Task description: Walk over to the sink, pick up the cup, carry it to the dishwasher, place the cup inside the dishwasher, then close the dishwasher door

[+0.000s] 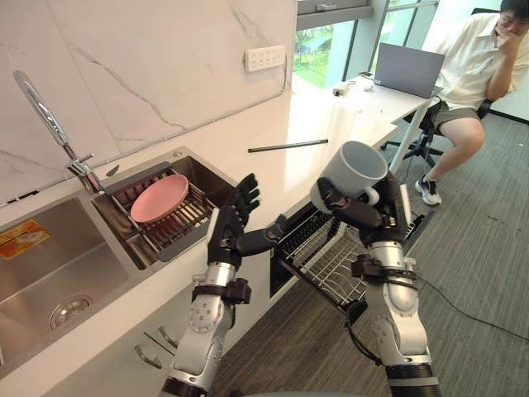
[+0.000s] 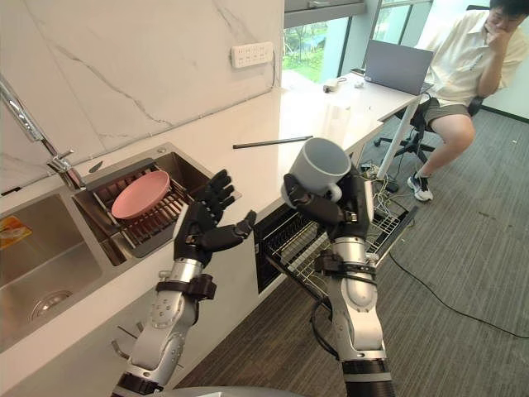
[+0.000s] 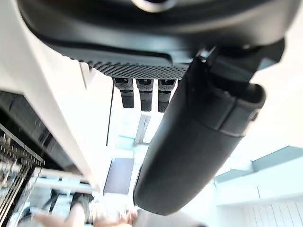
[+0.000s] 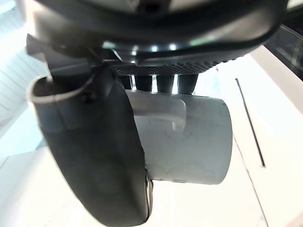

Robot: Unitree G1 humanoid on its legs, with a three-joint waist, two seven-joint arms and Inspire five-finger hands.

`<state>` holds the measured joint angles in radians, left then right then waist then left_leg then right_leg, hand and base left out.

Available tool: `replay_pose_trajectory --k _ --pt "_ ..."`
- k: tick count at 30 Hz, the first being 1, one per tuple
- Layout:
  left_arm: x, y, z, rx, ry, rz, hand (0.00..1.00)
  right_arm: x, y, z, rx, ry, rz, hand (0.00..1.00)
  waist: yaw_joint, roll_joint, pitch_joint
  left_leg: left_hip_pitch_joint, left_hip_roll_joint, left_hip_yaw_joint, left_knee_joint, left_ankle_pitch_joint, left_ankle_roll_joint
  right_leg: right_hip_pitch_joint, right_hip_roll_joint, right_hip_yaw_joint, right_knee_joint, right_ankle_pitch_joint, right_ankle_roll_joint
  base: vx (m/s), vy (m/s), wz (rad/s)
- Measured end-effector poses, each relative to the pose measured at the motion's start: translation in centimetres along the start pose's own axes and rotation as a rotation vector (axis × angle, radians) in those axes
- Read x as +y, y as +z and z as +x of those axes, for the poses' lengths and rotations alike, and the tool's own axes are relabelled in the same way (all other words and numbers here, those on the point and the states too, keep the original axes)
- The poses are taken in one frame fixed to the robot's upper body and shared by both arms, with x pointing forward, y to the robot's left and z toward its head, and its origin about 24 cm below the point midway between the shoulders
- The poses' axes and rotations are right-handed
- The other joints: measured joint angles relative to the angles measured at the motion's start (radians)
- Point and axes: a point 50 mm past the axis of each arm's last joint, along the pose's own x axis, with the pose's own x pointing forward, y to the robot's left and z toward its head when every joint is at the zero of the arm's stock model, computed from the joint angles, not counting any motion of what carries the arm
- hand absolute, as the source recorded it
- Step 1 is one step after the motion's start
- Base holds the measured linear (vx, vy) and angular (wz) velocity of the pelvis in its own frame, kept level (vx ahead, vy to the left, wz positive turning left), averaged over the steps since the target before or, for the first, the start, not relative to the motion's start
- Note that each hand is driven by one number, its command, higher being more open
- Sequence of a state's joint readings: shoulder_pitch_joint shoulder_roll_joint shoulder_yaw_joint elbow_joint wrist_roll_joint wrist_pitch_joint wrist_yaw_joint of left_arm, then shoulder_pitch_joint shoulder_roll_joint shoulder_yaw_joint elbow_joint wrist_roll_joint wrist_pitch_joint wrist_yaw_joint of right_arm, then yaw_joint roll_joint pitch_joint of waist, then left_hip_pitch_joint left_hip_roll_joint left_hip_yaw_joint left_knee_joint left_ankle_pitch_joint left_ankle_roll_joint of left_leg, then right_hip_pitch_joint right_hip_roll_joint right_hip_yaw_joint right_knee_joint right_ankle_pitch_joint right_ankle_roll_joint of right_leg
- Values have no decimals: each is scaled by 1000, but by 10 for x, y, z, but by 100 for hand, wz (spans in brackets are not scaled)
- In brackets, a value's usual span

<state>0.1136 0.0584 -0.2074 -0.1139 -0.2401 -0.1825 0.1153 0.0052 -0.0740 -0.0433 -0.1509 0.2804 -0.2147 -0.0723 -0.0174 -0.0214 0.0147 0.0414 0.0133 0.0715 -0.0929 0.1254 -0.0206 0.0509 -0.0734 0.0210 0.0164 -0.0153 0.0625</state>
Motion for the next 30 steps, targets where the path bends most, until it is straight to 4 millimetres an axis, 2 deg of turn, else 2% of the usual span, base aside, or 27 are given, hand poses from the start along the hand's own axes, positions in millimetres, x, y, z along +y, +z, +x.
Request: replay_pose_trajectory --k 8,12,15,19,24,30 --pt "7 -16 -28 96 -27 -59 90 -29 -9 -20 67 -93 -51 30 0 -6 4 -9 -1 -2 0 -1 0 -6 -6 -4 -5 -8 11 -1 0 1" --pt "12 -32 -47 186 -43 -79 90 -49 -20 -34 140 -157 -106 30 -2 -8 5 -20 -1 -5 0 -2 -2 -15 -7 -7 -5 -8 12 0 -2 2" --pt "20 -55 -66 311 -45 -77 90 -67 -37 -48 248 -206 -160 30 -1 -8 5 -27 -1 -7 0 -2 -1 -19 -11 -12 -7 -9 13 6 0 3" --pt "27 -74 -83 433 -49 -62 90 -77 -52 -60 340 -231 -198 30 -2 -8 5 -33 0 -12 0 -1 0 -20 -11 -18 -8 -8 12 13 -6 5" --pt "45 -98 -104 585 -27 -5 90 -89 -71 -73 460 -252 -232 30 -3 -5 11 -44 -5 -31 0 -3 -2 -20 -14 -34 -15 -10 15 3 -4 10" --pt "75 -118 -128 734 77 112 90 -98 -78 -71 511 -238 -299 30 -1 0 57 -58 -12 -35 1 -6 0 -32 -20 -40 -16 -14 20 -3 3 3"
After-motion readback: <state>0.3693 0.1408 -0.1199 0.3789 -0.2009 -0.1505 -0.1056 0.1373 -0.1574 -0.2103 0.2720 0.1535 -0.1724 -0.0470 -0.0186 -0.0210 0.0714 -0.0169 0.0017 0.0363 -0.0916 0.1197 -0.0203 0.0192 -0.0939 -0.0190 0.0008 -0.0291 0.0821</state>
